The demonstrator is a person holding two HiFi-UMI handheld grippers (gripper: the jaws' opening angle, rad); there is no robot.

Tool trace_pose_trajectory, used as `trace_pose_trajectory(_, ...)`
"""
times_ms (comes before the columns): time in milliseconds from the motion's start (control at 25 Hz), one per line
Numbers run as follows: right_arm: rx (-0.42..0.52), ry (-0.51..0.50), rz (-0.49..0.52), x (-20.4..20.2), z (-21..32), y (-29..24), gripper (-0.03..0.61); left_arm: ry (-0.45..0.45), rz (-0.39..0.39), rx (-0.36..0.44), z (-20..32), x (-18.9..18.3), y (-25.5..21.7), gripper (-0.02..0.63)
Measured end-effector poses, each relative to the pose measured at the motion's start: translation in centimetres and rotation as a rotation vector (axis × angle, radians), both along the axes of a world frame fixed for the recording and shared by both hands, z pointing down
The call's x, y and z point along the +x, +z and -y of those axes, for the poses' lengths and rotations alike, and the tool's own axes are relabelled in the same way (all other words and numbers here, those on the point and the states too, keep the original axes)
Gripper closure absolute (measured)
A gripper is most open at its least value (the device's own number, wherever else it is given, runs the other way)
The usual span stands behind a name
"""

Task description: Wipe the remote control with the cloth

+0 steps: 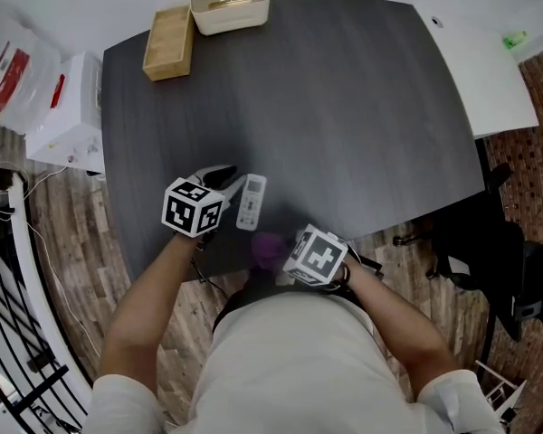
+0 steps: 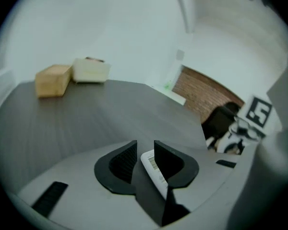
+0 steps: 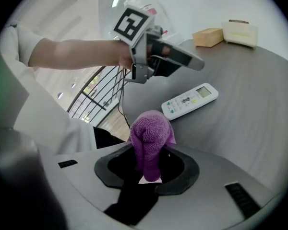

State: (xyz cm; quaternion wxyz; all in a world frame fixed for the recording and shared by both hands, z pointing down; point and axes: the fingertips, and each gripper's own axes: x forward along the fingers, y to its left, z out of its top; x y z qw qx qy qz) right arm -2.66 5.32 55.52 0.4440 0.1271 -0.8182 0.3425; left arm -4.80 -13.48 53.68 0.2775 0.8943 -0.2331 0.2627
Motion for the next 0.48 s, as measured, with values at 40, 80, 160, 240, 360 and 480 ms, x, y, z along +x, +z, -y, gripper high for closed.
trace_pose_trajectory(40, 0.007, 0.023, 0.003, 0.4, 0.4, -0.3, 0.457, 0.123, 0.045, 0.093, -0.3, -0.1, -0.8, 0.518)
trace_pose_trajectory(80, 0.012, 0.045, 0.007, 0.9, 0.7, -0.5, 0.457, 0.264, 0.101, 0.187, -0.9, -0.1, -1.3, 0.496)
trace_pose_trajectory(160, 0.016, 0.084, 0.011, 1.8, 1.1, -0.6, 0.457, 0.575, 0.239, 0.342, -2.8, -0.3, -1.0, 0.438)
trace_pose_trajectory(240, 0.019, 0.113, 0.004, 2.6, 1.5, -0.6, 0.457, 0.869, 0.388, 0.440, -4.8, -0.9, 0.6, 0.358)
trace_pose_trajectory(360, 0.024, 0.135, -0.008, 3.3, 1.6, -0.7, 0.457, 1.230, 0.574, 0.582, -6.7, -1.9, 3.1, 0.305)
trace_pose_trajectory(480, 0.027, 0.152, -0.012, 3.9, 1.6, -0.8, 0.457, 1.489, 0.665, 0.739, -7.0, -1.4, 4.0, 0.296)
